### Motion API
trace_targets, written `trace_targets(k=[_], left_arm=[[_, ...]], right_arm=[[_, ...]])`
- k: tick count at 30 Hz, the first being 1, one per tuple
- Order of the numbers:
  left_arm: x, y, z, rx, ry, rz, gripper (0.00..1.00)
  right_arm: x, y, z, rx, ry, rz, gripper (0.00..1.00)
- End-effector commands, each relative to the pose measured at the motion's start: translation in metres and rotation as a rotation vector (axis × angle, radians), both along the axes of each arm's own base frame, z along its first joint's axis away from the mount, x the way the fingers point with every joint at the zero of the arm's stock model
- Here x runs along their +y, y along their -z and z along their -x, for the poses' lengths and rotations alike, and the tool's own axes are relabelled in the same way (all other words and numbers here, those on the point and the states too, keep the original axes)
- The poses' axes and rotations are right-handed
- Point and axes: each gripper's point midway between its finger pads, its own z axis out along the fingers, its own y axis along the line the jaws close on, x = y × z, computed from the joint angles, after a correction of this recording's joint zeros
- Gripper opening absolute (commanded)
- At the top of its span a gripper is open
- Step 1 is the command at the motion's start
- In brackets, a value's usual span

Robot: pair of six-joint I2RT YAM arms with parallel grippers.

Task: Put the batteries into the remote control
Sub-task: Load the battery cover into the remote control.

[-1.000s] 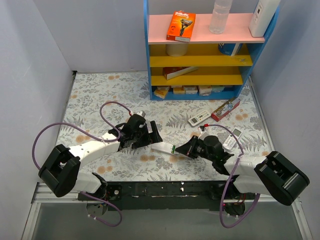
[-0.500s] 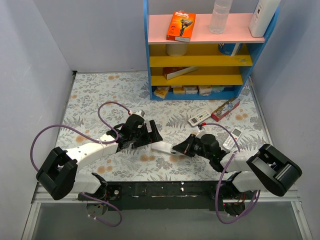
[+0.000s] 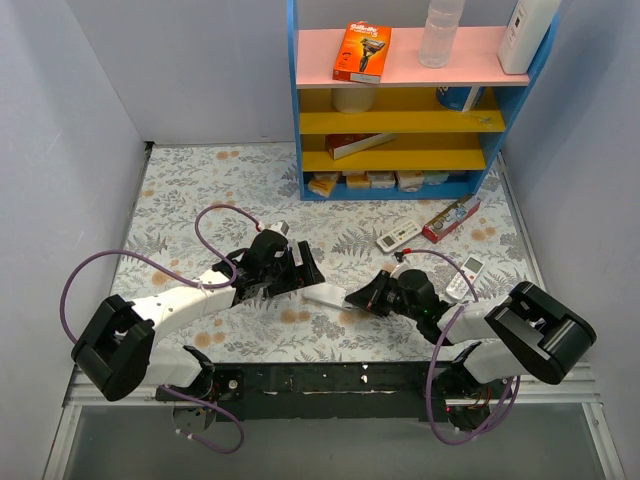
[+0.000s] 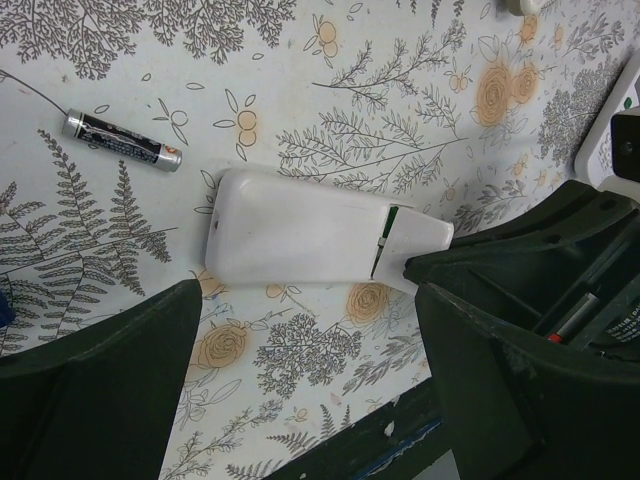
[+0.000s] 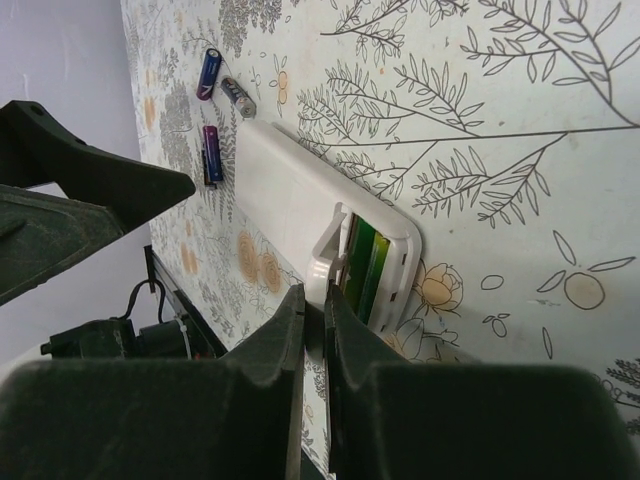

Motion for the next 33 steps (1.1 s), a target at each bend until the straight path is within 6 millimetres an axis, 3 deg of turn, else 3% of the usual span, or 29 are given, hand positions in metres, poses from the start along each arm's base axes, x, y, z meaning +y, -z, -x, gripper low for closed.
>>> trace_targets(k=[1,8,17,23,33], left_arm=[[0.001,-0.009,0.0,-0.029,0.002,0.02,0.87],[0.001,-0.01,-0.001,-0.032,0.004,0.019,0.86],[0.0,-0.009,-0.002,-0.031,0.004,0.016,0.86],[0.0,-0.009,-0.002,-0.029,0.007,0.017,0.86],[0.004,0.001,-0.005,-0.029,0.017,-0.044,0.86]], right_arm=[[0.008,-0.015,-0.01,-0.044,0.016,-0.045,0.14],[0.004,-0.01,-0.01,-0.02,0.018,0.024,0.25],[-0.008,-0.002,-0.005,0.037,0.025,0.165,0.32],[-0.015,0.009,0.001,0.086,0.029,0.236,0.33],[-0.014,0.009,0.003,0.096,0.014,0.268,0.32]])
